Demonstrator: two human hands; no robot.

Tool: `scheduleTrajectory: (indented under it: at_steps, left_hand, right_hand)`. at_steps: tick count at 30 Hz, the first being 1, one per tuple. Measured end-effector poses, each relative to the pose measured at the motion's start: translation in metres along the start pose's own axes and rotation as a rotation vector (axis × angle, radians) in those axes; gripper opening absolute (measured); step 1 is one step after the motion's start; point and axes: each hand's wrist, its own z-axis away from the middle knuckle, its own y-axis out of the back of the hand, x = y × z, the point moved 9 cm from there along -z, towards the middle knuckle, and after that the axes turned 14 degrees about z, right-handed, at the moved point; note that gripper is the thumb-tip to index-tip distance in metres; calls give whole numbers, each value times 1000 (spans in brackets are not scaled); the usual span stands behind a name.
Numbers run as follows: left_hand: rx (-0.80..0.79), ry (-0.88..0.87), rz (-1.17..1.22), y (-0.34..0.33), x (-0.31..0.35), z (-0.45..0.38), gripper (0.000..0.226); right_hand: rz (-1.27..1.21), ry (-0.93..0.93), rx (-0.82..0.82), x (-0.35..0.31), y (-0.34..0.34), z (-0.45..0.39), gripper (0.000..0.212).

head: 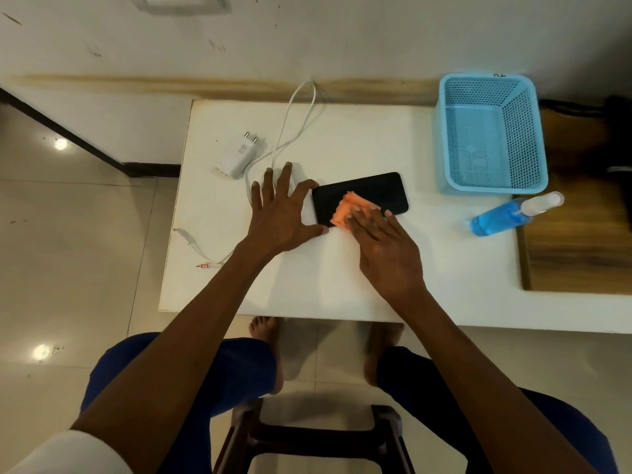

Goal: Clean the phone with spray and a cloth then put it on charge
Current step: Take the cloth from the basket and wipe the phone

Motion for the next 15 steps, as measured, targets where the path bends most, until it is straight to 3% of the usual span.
scheduleTrajectory:
  at_steps: [7, 15]
  left_hand:
    - [-12, -3, -4, -1, -1, -2, 87]
    - [-1, -25, 69, 0, -2, -5, 90]
  right_hand:
    - [20, -225, 24, 53, 5, 11, 53]
    - [10, -204, 11, 53, 2, 6, 47]
